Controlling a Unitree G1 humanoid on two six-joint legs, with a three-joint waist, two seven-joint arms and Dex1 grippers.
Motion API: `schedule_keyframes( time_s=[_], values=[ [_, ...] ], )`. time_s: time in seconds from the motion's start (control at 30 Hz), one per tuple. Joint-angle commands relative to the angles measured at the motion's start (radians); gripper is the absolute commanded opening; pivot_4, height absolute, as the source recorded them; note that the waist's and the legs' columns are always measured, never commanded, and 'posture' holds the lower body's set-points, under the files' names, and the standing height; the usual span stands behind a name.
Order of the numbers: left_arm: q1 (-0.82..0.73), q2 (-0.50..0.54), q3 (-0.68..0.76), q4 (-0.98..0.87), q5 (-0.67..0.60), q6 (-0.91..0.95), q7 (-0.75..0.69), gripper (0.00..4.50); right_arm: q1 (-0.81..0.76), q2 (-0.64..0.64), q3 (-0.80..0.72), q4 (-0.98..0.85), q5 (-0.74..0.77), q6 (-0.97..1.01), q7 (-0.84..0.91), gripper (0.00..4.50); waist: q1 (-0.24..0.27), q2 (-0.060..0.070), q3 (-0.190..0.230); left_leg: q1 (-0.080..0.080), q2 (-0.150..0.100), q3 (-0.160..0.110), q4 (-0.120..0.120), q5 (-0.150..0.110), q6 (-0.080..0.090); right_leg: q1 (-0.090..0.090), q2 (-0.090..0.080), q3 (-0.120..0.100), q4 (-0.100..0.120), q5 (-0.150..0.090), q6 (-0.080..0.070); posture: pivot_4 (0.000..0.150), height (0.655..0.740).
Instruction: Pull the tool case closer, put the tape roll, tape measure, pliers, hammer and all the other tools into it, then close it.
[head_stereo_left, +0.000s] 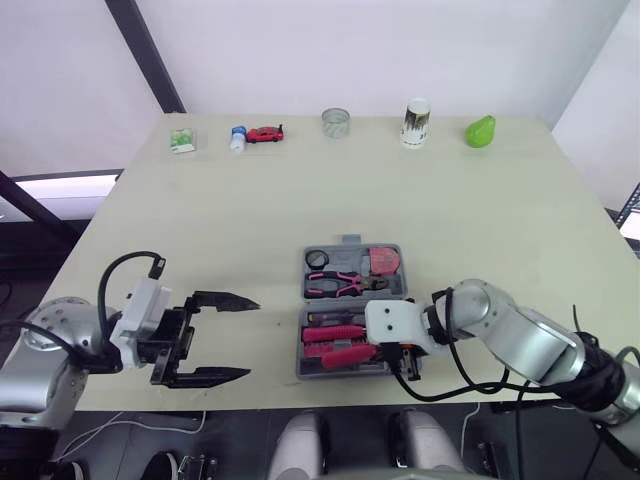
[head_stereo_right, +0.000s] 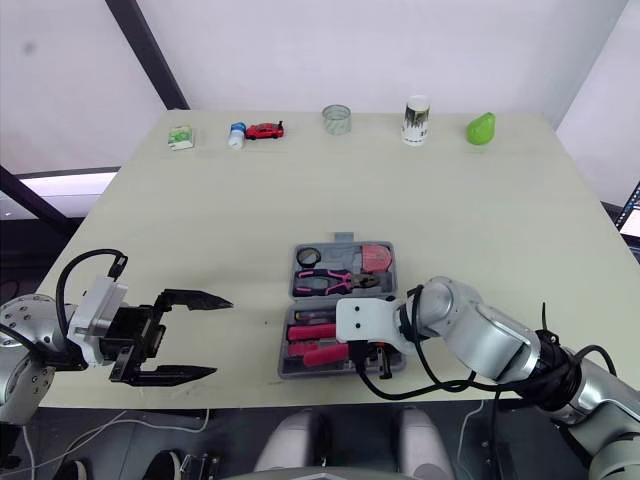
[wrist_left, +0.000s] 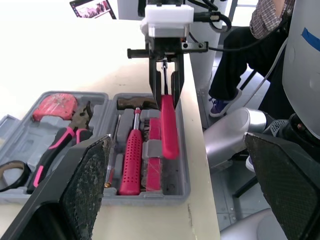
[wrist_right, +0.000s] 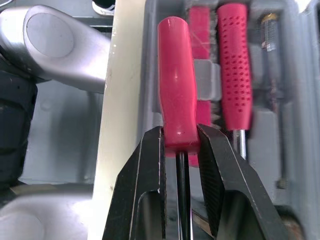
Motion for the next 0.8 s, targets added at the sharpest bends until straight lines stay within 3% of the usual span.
schedule_keyframes(
  time_s=[0.03, 0.4, 0.8],
  values=[
    [0.007, 0.035, 0.002, 0.009, 0.000, -0.043, -0.048, 4.50, -0.022, 0.010, 0.015, -0.021, -0.019, 0.033, -0.017, 0.36, 0.000, 0.000, 0.000, 0.000, 0.000, 0.000, 0.000, 0.000, 0.000, 0.000, 0.000, 0.000, 0.000, 0.000, 0.000, 0.150, 0.7400],
    [-0.007, 0.106, -0.075, 0.047, -0.003, -0.104, -0.048, 4.50, -0.043, 0.097, 0.088, 0.006, -0.032, 0.157, -0.092, 0.36, 0.000, -0.001, 0.000, 0.000, 0.000, 0.000, 0.000, 0.000, 0.000, 0.000, 0.000, 0.000, 0.000, 0.000, 0.000, 0.150, 0.7400],
    [-0.015, 0.116, -0.119, 0.035, -0.010, -0.114, -0.048, 4.50, -0.037, 0.210, 0.122, 0.058, -0.018, 0.189, -0.173, 0.36, 0.000, -0.001, 0.000, 0.000, 0.000, 0.000, 0.000, 0.000, 0.000, 0.000, 0.000, -0.001, 0.000, 0.000, 0.000, 0.150, 0.7400]
  ],
)
